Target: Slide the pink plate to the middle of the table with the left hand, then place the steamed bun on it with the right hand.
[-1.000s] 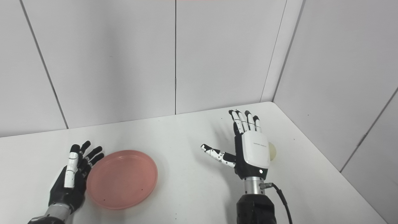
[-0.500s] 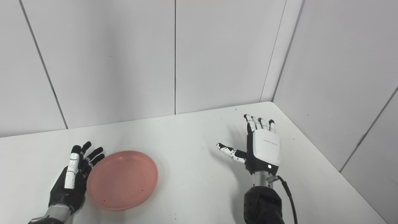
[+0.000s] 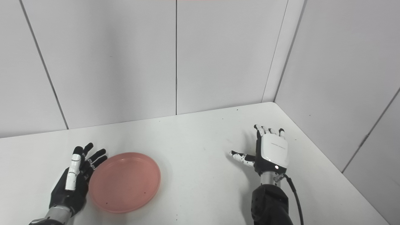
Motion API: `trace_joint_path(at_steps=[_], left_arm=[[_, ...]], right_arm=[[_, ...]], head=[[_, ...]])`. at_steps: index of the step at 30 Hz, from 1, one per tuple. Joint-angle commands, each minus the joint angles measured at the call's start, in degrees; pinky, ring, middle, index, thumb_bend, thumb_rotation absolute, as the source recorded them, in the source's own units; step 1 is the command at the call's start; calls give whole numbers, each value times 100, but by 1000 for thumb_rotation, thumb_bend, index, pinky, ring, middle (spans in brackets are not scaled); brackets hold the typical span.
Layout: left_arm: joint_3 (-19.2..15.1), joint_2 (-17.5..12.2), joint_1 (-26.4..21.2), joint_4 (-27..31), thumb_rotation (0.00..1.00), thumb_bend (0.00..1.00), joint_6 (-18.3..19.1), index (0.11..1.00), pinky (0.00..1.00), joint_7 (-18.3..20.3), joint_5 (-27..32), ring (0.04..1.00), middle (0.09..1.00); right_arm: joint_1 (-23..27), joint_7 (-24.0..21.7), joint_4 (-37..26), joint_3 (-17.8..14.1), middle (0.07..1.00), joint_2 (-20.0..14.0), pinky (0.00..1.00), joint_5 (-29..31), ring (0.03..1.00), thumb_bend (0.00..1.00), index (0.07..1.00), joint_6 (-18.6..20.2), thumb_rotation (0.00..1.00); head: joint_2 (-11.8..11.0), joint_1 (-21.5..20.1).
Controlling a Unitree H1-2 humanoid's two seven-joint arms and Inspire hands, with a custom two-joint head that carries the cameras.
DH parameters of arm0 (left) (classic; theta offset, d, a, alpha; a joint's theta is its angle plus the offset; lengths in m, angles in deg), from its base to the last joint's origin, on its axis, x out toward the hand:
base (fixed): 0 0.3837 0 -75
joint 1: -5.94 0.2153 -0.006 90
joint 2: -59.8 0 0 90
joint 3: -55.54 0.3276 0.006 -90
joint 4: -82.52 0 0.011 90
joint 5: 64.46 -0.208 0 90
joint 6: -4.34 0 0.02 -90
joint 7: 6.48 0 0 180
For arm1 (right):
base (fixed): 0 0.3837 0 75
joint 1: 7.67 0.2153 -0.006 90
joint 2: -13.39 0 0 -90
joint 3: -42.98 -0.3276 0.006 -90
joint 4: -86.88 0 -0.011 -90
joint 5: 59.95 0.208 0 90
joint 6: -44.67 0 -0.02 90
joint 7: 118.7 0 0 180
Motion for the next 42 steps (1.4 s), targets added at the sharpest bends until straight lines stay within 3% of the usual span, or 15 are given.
trace_joint_path(at_steps=[1, 12, 24, 36, 42], left_arm=[[31, -5, -7, 80, 897, 710, 161, 950, 882, 54, 48, 864, 841], [58, -15, 32, 127, 902, 711, 208, 953, 873, 67, 45, 866, 841], [71, -16, 51, 134, 902, 718, 245, 957, 871, 45, 64, 865, 837], [101, -20, 51, 155, 906, 718, 258, 958, 869, 28, 48, 867, 845], [100, -18, 50, 141, 907, 719, 238, 957, 870, 38, 60, 866, 843]], right_arm=[[218, 275, 70, -74, 850, -205, 1000, 134, 874, 949, 823, -93, 600], [326, 785, 666, 76, 843, -443, 1000, 530, 869, 946, 828, -180, 615], [417, 942, 916, 198, 843, -551, 1000, 770, 869, 941, 830, -99, 631], [406, 812, 956, 220, 826, -585, 1000, 928, 851, 928, 825, 64, 611], [438, 555, 1072, 63, 834, -529, 1000, 856, 858, 886, 808, 105, 520]], head=[[-3, 2], [9, 83], [34, 96], [34, 102], [45, 105]])
